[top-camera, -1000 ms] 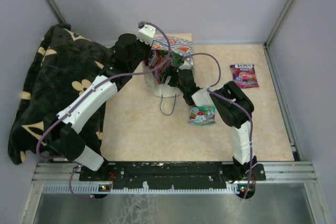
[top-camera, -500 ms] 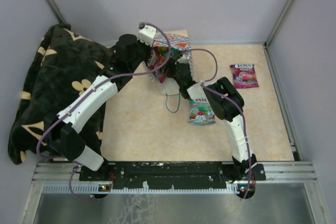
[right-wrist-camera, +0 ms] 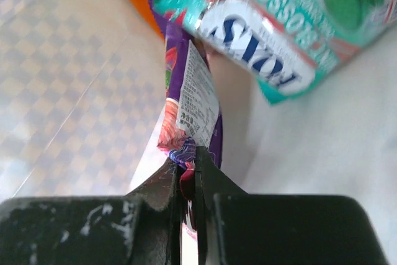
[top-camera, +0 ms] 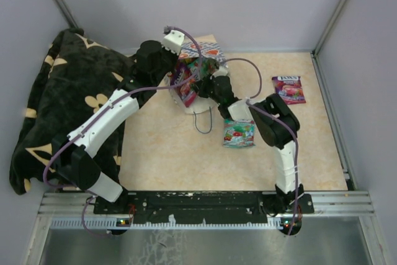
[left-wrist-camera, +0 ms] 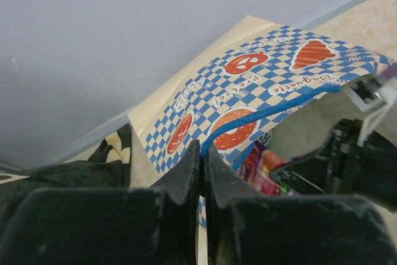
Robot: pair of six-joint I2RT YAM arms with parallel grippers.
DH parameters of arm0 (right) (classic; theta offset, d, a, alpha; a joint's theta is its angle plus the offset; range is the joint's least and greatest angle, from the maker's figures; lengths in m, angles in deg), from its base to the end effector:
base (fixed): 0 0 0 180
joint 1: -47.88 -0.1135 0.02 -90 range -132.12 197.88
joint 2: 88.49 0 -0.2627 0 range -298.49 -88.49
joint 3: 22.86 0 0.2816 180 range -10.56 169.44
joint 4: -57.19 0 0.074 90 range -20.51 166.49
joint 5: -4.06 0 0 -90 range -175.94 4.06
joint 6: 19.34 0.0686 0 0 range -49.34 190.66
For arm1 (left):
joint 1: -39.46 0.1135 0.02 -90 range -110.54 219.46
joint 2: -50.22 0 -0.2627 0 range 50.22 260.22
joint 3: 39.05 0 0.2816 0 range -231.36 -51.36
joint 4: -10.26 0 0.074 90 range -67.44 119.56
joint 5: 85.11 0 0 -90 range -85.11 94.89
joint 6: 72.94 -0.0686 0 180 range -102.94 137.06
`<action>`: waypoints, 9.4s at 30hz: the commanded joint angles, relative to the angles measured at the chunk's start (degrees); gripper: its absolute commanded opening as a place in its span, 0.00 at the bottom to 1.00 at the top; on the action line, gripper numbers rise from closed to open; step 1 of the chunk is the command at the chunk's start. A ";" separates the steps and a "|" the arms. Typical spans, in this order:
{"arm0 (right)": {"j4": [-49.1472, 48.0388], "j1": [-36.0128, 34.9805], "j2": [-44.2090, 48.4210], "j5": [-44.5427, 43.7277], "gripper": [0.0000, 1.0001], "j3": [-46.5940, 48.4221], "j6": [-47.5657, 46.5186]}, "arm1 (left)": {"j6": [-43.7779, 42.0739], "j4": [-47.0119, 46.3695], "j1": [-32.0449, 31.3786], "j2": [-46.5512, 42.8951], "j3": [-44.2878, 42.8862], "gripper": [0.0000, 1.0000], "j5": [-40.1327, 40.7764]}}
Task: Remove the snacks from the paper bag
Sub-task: Take out the snack from the paper bag, then place the snack at the center of the board, then adjust the snack at the center of the board, then move the snack to the center of the board.
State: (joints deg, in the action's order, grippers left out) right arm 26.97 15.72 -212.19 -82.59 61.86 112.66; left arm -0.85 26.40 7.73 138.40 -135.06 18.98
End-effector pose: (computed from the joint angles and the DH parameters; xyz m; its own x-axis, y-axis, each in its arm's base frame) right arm 0.4427 0.2831 0.1332 -0.4841 0.4847 -0.7285 -0.3450 0.6594 0.6679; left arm 0.3743 -0.2118 0.3941 -0.0231 0.3650 -0.9307 0.3282 0.8821 0.3378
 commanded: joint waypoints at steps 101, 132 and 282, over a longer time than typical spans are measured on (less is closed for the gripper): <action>36.20 36.38 39.66 -8.90 0.99 -25.50 15.62 | 1.25 1.18 0.58 1.55 -5.12 0.05 1.96; 16.14 51.65 8.29 6.03 0.42 -17.41 21.83 | 1.19 1.08 0.64 2.05 -5.10 0.05 2.49; 43.16 65.16 42.07 11.28 0.00 -35.75 -0.80 | -1.17 0.56 0.60 4.46 -7.96 0.05 2.26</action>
State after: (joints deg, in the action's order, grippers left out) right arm 72.10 80.24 -168.14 -71.44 22.04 113.62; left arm -1.29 27.31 8.10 143.98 -141.33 20.55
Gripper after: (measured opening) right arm 0.006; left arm 0.059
